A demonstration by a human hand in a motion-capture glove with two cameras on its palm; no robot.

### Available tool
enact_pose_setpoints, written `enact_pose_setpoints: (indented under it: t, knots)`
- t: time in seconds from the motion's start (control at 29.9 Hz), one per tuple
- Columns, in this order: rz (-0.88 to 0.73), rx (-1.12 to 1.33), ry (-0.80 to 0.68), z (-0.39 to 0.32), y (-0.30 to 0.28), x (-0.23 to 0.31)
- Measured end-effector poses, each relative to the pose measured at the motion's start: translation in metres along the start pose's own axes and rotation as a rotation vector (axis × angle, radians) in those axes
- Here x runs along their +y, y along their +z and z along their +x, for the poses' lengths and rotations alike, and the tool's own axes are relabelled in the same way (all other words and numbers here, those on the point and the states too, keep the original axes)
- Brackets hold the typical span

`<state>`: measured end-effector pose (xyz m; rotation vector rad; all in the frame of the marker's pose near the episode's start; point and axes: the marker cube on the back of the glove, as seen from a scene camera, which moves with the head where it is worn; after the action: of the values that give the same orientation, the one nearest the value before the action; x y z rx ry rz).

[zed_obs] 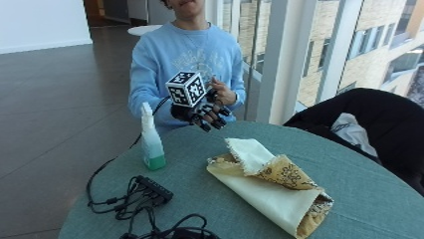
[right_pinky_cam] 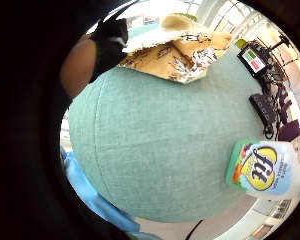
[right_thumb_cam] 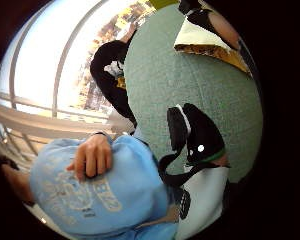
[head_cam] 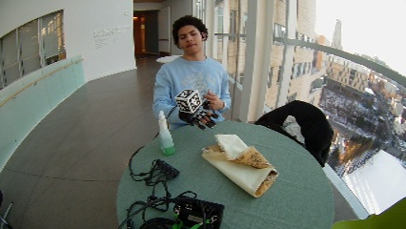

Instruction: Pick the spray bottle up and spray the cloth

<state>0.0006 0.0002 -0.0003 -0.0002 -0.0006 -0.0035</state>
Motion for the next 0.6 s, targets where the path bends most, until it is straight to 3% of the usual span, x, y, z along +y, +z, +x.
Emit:
enact_pose_setpoints:
  t: [0.6]
  knots:
    - [0.014,0.002,-0.001,-0.0010,-0.0012,0.0004]
